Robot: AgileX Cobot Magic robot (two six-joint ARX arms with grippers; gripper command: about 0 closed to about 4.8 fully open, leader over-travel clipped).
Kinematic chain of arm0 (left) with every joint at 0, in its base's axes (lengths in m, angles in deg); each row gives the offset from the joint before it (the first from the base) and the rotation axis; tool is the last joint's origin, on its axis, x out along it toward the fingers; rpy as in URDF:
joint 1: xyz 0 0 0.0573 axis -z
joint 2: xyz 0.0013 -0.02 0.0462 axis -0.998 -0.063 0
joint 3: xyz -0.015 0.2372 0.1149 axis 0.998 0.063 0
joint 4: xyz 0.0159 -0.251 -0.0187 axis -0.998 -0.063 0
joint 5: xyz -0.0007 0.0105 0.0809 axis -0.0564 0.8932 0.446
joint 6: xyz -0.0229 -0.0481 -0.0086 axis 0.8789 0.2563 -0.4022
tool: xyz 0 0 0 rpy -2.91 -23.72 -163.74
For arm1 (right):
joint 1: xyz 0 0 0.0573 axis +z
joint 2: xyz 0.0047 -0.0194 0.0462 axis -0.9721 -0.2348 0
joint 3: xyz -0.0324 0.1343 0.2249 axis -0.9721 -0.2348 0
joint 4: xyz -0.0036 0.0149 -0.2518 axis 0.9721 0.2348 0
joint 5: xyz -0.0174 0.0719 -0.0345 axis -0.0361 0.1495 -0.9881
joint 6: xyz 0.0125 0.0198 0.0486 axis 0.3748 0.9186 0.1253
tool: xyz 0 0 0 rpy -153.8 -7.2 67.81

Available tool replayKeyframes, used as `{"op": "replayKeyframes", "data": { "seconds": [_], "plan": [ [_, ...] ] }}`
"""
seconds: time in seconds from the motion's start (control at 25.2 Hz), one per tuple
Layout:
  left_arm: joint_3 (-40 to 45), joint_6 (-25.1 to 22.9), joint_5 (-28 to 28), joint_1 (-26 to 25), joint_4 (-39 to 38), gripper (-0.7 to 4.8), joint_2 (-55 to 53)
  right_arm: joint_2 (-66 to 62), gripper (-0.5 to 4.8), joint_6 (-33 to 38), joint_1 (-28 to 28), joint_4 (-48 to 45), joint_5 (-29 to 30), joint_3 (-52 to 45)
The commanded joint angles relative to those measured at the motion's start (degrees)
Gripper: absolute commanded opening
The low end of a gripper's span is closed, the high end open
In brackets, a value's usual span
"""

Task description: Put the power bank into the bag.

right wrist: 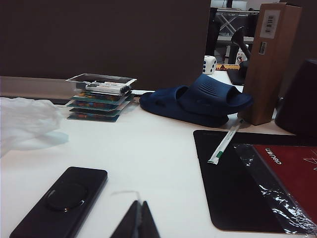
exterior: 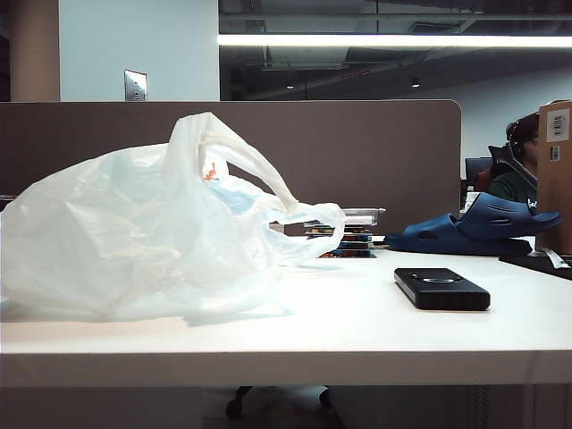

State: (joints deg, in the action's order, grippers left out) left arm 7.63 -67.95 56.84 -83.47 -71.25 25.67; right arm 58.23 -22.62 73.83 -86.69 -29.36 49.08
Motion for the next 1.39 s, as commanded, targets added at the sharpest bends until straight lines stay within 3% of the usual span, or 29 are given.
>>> {"op": "replayKeyframes", "data": {
  "seconds": [0.04, 1.39],
  "plan": [
    [-0.3, 0.1, -0.2, -0.1, 0.5, -0.06, 0.0, 0.3, -0.05, -0.1, 0.0, -0.7, 0.0, -0.3],
    [-0.6, 0.2, -0.4, -0.1, 1.0, -0.06, 0.0, 0.3, -0.05, 2.2, 0.0, -0.7, 0.3, 0.3]
  ]
}}
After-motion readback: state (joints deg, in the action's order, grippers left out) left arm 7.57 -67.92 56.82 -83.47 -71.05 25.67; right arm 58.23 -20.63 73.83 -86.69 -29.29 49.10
